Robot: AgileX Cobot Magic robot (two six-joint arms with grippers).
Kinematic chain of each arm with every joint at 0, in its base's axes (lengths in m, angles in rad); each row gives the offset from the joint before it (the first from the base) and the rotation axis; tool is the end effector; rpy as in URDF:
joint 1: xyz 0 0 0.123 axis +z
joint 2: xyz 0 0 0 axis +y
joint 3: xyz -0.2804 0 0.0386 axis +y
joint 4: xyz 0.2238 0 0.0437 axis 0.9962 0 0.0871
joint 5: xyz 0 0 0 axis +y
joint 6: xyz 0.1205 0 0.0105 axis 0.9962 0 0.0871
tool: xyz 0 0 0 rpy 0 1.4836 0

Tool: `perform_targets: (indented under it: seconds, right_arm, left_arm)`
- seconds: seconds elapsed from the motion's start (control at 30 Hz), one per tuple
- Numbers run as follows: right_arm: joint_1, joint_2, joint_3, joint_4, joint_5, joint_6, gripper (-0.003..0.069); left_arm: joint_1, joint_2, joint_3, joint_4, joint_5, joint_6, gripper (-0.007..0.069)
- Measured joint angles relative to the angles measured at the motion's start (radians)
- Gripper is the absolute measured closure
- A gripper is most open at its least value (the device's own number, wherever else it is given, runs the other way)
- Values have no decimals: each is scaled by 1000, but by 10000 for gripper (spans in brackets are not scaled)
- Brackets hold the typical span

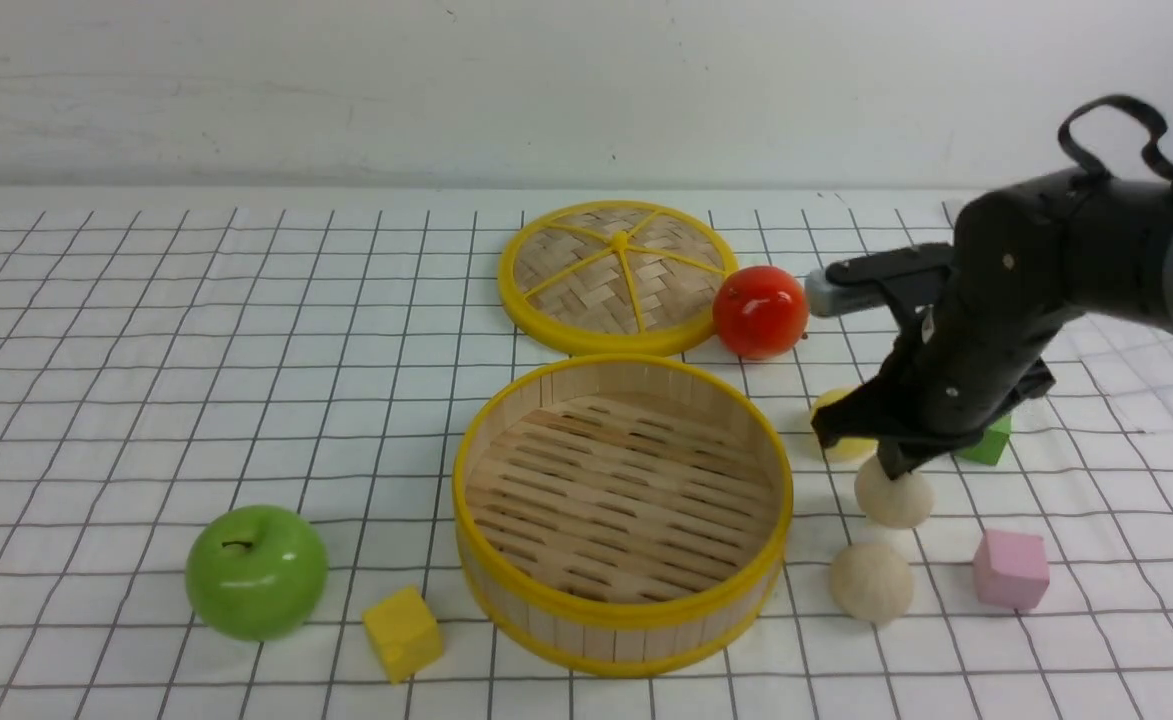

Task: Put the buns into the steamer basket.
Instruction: Use the right arm to grab a steamed stuffed bun, then use the right arm to put the steamed stuffed bun into the steamer

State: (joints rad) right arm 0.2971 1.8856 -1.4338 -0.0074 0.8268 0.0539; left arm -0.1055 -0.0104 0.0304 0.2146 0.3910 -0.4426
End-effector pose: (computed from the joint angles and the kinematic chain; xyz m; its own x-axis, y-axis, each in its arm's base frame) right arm 0.3719 0.1132 0.2069 -0.9013 -0.2248 -0.3702 -0.2471 0.9689 0.0130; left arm 0.0591 0.0036 0.1604 -0.3064 -0.2094 -0.9286 -0.0471 0.9776 -0.2050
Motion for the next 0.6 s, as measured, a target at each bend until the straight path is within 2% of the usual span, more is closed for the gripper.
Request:
perform_targets:
  seconds: [0.13,0.33,0.5,0.6]
  right_arm:
    - [1,-43,-90,97,44,-54,666]
    - [74,-56,-178,366,1,-207,666]
    - [159,46,-181,410,-84,-269,645]
    - [179,129,-181,405,-116,-272,589]
  left_arm:
    - [0,0,0,0,0,0,386]
    - [0,0,0,0,0,0,386]
    - [0,0,0,0,0,0,386]
    - [0,0,0,0,0,0,386]
